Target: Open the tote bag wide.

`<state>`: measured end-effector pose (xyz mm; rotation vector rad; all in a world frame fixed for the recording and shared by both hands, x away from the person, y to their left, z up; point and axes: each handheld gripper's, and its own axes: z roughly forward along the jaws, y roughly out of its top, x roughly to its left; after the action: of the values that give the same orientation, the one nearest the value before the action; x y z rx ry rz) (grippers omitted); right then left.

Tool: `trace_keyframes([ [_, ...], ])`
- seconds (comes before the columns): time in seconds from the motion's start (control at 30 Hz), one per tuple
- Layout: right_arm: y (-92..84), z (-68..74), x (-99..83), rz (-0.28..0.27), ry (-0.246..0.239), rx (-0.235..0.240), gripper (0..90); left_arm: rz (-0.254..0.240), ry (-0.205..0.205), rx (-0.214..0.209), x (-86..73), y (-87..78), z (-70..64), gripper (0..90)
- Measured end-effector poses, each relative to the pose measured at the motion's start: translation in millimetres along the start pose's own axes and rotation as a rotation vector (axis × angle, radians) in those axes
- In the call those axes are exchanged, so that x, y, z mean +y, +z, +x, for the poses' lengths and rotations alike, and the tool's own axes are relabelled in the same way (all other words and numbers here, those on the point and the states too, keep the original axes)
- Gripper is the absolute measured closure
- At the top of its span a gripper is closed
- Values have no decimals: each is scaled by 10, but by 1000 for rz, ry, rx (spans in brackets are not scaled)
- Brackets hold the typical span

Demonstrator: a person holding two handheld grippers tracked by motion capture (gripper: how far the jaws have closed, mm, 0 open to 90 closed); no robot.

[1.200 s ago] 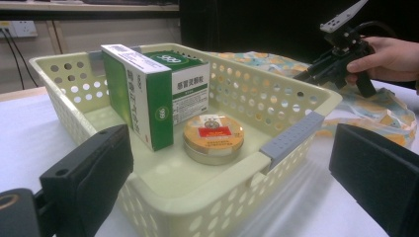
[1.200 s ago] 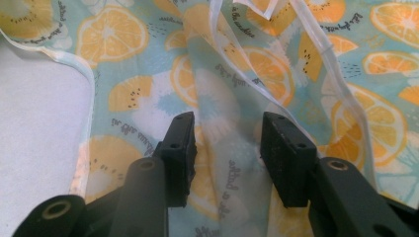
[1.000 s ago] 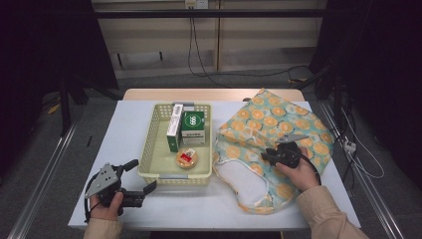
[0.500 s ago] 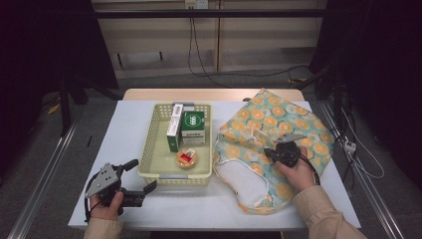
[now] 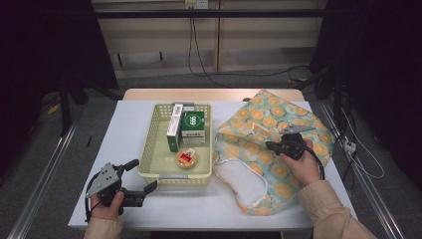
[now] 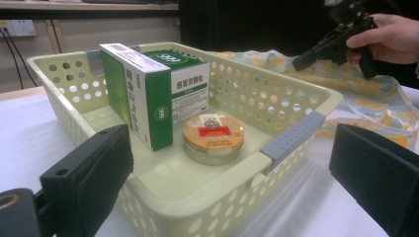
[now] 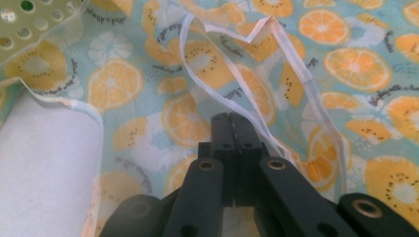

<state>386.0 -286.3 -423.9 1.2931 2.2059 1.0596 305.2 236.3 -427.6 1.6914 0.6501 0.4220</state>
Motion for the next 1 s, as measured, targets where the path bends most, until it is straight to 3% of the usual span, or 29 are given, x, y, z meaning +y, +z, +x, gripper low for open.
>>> trace_keyframes([
  [0.67,-180,-88,375,-58,12,-16,900,3,5,-10,10,5,-14,28],
  [1.0,-258,-193,507,-85,42,-30,900,4,3,-9,14,6,-11,28],
])
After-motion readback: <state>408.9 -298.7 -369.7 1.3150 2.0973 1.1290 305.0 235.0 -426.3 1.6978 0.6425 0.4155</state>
